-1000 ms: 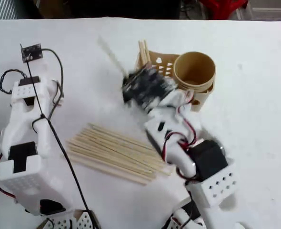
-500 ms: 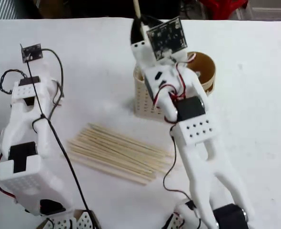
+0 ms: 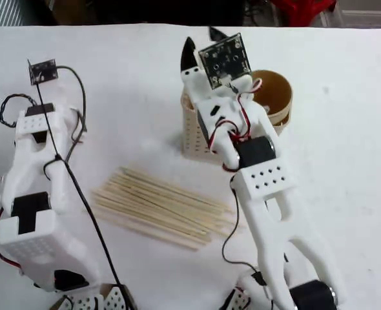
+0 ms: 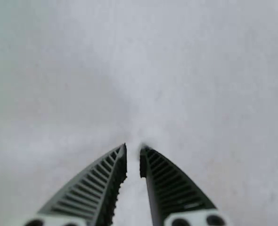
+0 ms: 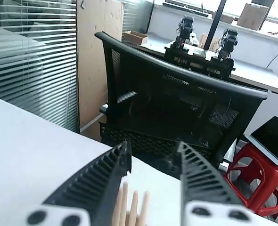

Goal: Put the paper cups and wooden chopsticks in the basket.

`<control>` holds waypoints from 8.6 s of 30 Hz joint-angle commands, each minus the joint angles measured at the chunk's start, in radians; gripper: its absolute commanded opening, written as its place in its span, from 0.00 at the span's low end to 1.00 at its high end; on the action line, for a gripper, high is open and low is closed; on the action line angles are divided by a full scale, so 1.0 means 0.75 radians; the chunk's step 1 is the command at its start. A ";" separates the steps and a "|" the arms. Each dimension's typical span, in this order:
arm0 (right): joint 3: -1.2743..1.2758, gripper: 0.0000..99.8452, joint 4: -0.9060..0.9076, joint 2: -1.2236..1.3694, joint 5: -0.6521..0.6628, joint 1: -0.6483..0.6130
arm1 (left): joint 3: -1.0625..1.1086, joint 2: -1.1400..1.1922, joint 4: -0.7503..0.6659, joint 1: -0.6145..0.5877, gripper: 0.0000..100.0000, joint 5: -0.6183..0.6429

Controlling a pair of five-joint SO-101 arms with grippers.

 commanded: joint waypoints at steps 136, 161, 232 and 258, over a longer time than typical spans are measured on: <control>0.307 0.08 0.455 0.660 0.466 -0.396 | -0.002 -0.009 0.004 -0.011 0.07 0.006; 0.642 0.02 0.504 0.032 0.454 -0.449 | -0.002 -0.009 0.004 -0.013 0.07 0.006; 0.426 0.02 0.658 0.502 0.644 -0.467 | -0.004 -0.011 0.006 -0.036 0.07 0.008; 0.685 0.02 0.711 0.148 0.667 -0.852 | -0.016 -0.021 0.000 -0.128 0.07 0.084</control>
